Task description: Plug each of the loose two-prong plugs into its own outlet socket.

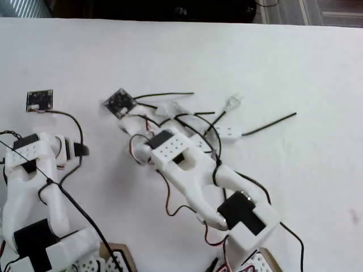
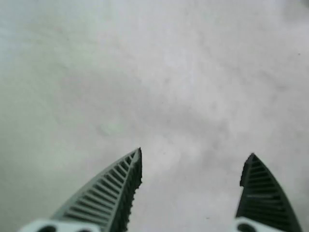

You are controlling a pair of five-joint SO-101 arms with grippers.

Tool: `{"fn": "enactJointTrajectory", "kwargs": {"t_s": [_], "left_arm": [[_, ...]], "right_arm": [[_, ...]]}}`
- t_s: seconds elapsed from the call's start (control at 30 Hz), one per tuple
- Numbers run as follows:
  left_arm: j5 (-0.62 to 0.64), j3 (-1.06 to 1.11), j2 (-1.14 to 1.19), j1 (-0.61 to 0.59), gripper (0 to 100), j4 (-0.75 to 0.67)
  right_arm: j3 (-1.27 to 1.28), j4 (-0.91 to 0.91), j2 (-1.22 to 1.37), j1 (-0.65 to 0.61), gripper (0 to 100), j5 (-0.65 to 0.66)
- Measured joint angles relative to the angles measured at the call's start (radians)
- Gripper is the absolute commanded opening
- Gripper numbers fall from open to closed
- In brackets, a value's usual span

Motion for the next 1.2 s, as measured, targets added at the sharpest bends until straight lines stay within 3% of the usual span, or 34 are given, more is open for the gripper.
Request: {"fn": "enactJointTrajectory", "kwargs": {"t_s": [0.23,0.47,0.73,1.2], "left_arm": [[0.000,0.000,0.000,0.000,32,-0.003],[0.000,0.000,0.000,0.000,32,-0.003],[0.000,0.000,0.000,0.000,32,-0.003],[0.000,0.000,0.000,0.000,32,-0.003]], "right_arm": [[0.005,0.144,-0.186,-0.028,30.5,0.000],[0.002,0.218,-0.196,-0.011,36.7,0.011],[-0.178,0.493,-0.190,0.112,37.2,0.265],[-0.724,0.713,0.362,0.112,37.2,0.509]]}}
